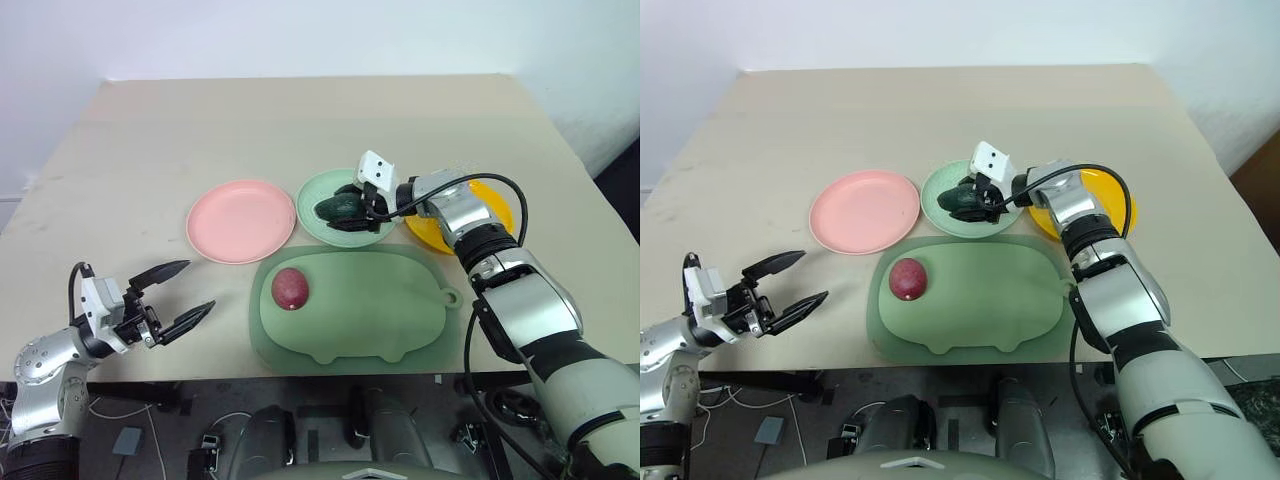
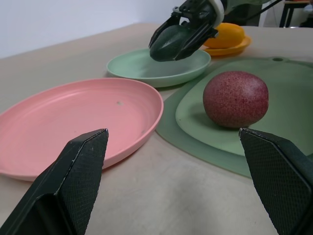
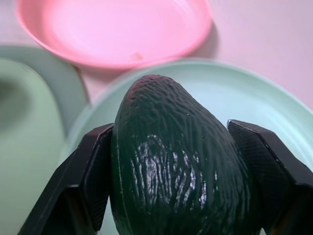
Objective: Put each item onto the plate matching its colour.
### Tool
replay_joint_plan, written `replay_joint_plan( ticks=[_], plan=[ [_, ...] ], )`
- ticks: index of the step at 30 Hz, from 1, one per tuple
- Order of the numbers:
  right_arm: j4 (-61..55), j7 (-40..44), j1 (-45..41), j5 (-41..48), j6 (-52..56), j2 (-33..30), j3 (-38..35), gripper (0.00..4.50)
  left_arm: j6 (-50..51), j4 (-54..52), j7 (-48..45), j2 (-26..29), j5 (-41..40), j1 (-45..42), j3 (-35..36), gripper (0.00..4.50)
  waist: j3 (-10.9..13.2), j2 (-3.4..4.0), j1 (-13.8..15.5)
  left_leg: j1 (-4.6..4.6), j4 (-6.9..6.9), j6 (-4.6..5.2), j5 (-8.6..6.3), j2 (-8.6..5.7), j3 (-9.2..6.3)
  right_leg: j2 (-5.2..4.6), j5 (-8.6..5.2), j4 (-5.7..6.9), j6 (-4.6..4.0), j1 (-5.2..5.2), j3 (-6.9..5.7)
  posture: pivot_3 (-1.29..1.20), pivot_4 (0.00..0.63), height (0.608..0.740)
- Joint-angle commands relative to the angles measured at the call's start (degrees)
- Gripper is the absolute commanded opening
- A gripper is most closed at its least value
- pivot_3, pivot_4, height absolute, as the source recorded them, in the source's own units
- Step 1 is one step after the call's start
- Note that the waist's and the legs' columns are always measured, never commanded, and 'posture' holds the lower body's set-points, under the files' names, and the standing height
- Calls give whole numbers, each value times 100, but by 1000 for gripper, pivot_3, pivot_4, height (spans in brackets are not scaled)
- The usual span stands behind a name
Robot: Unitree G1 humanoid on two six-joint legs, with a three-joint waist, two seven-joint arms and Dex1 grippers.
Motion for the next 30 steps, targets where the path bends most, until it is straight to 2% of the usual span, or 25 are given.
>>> replay_joint_plan(
  ticks=[1, 6, 9, 13, 17, 20, 24, 27, 30],
  plan=[
    [96, -166, -264, -173, 43, 95, -267, 4464, 6, -187, 39, 20, -28, -36, 29, 4500, 0, 0, -3, 1, 0, 0, 0, 0, 0, 1, 0, 0, 0, 0, 0, 0, 150, 733],
    [-198, -1, -200, -102, 222, -48, -634, 4464, 118, -334, 27, 19, -80, -114, -89, 4500, 1, 2, -2, 0, -1, -1, 1, 1, 0, 1, 0, 0, 0, 0, 1, 0, 150, 733],
    [-1111, 423, 96, 278, 610, -328, -1009, 4464, 283, -520, 30, 20, -120, -158, -173, 4500, 3, 5, 23, -1, 0, -1, 0, 1, -1, -1, 0, 0, 0, 0, 1, 0, 150, 733],
    [-3921, 1091, 1396, 1279, 2106, -1171, -1556, 4464, 546, -823, 59, -11, -122, -269, -416, 4500, 2, 3, 120, -7, 0, 0, 0, 2, -21, -6, 0, -2, 1, 7, -8, 0, 150, 733],
    [-6067, 1075, 2834, 2110, 3316, -1978, -2199, 4464, 659, -853, 75, -48, -42, -393, -614, 4500, 3, 5, 142, -3, 1, 9, -5, -3, -28, -15, 1, -9, 2, 11, -15, 0, 150, 733],
    [-7177, 939, 3889, 2692, 3999, -2451, -2810, 4464, 698, -779, 119, -55, 102, -511, -780, 4500, 4, 7, 158, 5, 1, 32, -18, -4, -30, -12, 0, -4, 2, 12, -14, 0, 150, 733],
    [-8158, 878, 5329, 3172, 4264, -2798, -3639, 4464, 816, -661, 186, -115, 229, -746, -1007, 4500, 4, 7, 179, 16, 1, 33, -19, 2, -37, 3, -4, -15, 2, 23, -9, 0, 150, 733],
    [-8728, 869, 6475, 3222, 3866, -2699, -4289, 4464, 863, -516, 212, -188, 395, -967, -1230, 4500, 3, 4, 195, 15, 0, 33, -19, 1, -40, 5, -12, -17, 15, 24, -5, 0, 150, 733],
    [-9011, 861, 7266, 3170, 3351, -2475, -4715, 4464, 841, -355, 201, -307, 510, -1145, -1416, 4500, 2, 2, 198, 15, 2, 34, -19, -2, -39, 4, -12, -19, 16, 28, -1, 0, 150, 733]
  ],
)
